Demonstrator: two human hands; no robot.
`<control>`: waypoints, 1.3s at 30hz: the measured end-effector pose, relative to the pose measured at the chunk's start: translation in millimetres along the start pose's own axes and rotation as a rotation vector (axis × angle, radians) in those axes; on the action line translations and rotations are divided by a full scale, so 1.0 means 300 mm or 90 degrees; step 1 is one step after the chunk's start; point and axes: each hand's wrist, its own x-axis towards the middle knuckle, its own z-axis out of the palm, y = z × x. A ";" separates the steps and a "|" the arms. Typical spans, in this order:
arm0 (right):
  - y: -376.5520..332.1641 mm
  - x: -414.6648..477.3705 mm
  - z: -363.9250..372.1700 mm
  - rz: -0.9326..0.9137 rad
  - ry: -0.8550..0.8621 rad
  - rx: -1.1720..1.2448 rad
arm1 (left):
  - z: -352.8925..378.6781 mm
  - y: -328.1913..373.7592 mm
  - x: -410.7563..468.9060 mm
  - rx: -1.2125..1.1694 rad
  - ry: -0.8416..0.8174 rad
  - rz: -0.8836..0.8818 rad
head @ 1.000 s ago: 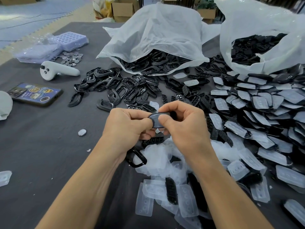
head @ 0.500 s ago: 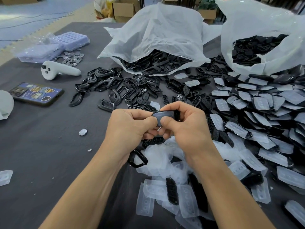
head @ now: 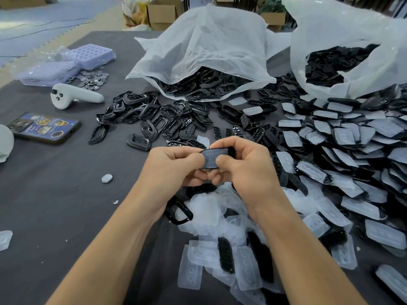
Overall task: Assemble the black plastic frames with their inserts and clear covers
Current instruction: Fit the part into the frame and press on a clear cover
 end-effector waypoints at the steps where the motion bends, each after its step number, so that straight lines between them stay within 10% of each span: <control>1: 0.000 -0.001 0.001 0.003 -0.003 0.001 | 0.003 -0.003 -0.001 0.022 0.002 0.016; 31: 0.002 -0.009 -0.007 -0.059 -0.022 -0.022 | 0.001 -0.002 0.004 0.025 0.123 0.067; 39: 0.012 0.007 -0.017 -0.052 0.027 -0.031 | -0.018 -0.003 0.001 -0.028 0.004 0.025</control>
